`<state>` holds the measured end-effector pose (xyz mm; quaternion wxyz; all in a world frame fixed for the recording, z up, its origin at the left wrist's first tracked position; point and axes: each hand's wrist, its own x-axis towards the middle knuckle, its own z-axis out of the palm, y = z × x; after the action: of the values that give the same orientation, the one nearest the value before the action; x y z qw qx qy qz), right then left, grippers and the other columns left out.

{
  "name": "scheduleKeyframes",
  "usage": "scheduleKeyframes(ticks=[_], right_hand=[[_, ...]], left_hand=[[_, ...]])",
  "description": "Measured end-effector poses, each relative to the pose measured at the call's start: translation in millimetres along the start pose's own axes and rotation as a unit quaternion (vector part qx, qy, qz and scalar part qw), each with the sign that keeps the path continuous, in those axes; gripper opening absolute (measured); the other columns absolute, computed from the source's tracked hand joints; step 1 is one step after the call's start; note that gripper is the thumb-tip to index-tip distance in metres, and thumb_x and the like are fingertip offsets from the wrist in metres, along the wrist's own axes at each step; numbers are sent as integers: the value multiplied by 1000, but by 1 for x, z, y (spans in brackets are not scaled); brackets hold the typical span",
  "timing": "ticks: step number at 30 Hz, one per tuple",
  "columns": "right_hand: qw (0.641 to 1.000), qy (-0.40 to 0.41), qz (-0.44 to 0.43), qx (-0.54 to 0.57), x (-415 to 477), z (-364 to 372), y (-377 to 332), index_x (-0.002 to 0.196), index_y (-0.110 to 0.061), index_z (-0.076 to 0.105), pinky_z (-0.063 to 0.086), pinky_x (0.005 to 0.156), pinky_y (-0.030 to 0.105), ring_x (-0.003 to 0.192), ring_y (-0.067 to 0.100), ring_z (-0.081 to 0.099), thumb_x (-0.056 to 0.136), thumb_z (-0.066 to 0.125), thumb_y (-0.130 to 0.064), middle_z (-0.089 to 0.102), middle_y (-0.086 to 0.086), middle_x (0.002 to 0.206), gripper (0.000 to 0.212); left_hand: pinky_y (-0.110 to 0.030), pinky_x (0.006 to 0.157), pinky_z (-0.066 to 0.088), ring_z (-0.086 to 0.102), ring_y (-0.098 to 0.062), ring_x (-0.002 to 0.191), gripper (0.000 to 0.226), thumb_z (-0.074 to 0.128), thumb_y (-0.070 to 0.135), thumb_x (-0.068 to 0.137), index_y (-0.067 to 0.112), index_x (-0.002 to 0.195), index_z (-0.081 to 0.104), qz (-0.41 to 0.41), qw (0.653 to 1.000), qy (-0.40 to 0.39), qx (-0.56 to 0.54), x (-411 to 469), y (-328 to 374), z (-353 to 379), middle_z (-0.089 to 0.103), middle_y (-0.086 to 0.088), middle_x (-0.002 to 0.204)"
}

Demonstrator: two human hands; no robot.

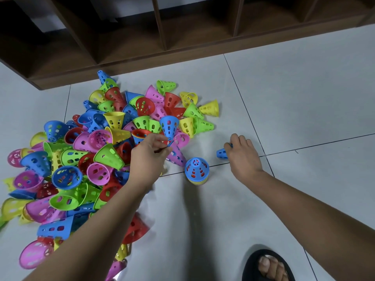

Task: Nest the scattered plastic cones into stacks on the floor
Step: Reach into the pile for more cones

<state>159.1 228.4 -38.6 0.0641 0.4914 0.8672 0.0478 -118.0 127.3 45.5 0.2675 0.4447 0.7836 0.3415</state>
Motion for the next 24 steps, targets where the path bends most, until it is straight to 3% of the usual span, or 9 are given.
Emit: scheduleKeyframes(ticks=[5, 9, 13, 15, 18, 21, 24], right_hand=[[980, 31, 85, 179, -12, -1, -1, 113, -15, 66, 46, 82, 45, 91, 33, 53, 71, 83, -26, 50, 8, 108, 46], [891, 40, 182, 415, -22, -29, -11, 119, -29, 64, 48, 93, 43, 96, 22, 61, 82, 80, -41, 51, -5, 113, 42], [795, 55, 209, 567, -37, -64, -15, 110, -35, 63, 46, 80, 22, 94, 3, 61, 88, 80, -43, 57, -10, 113, 29], [761, 70, 218, 607, -43, -78, -18, 108, -37, 63, 48, 81, 26, 96, 4, 62, 90, 79, -44, 61, -11, 114, 25], [721, 99, 230, 646, -52, -92, -21, 110, -39, 63, 54, 92, 35, 105, 8, 65, 93, 77, -43, 67, -15, 114, 23], [690, 119, 230, 676, -60, -103, -26, 113, -36, 64, 52, 101, 37, 109, 3, 65, 97, 75, -42, 70, -21, 112, 21], [682, 132, 216, 687, -64, -113, -30, 116, -35, 64, 49, 102, 32, 110, 0, 64, 98, 74, -39, 70, -27, 111, 20]], left_hand=[[-31, 90, 60, 74, -4, 96, 19, 83, 23, 94, 27, 110, 73, 6, 995, 24, -93, -10, 19, -4, 78, 10, 99], [-24, 75, 57, 75, -12, 88, 15, 80, 18, 97, 21, 108, 72, -10, 976, 51, -213, -16, 39, -8, 76, 5, 93], [-28, 80, 62, 75, -28, 96, 20, 76, 6, 98, 3, 116, 68, -41, 928, 36, -369, -22, 48, -2, 69, -14, 95], [-30, 82, 63, 71, -27, 95, 18, 74, 2, 98, 4, 114, 69, -77, 906, 17, -416, -28, 47, 7, 62, -19, 96], [-28, 80, 62, 64, -26, 93, 18, 73, 1, 97, 11, 111, 70, -163, 860, -7, -484, -40, 47, 19, 54, -10, 93], [-28, 80, 56, 68, -19, 92, 22, 76, 9, 97, 18, 115, 69, -208, 840, -18, -501, -49, 43, 25, 68, -2, 97], [-27, 78, 48, 72, -13, 79, 19, 74, 10, 98, 22, 112, 70, -242, 800, -18, -549, -55, 43, 24, 78, -4, 106]])
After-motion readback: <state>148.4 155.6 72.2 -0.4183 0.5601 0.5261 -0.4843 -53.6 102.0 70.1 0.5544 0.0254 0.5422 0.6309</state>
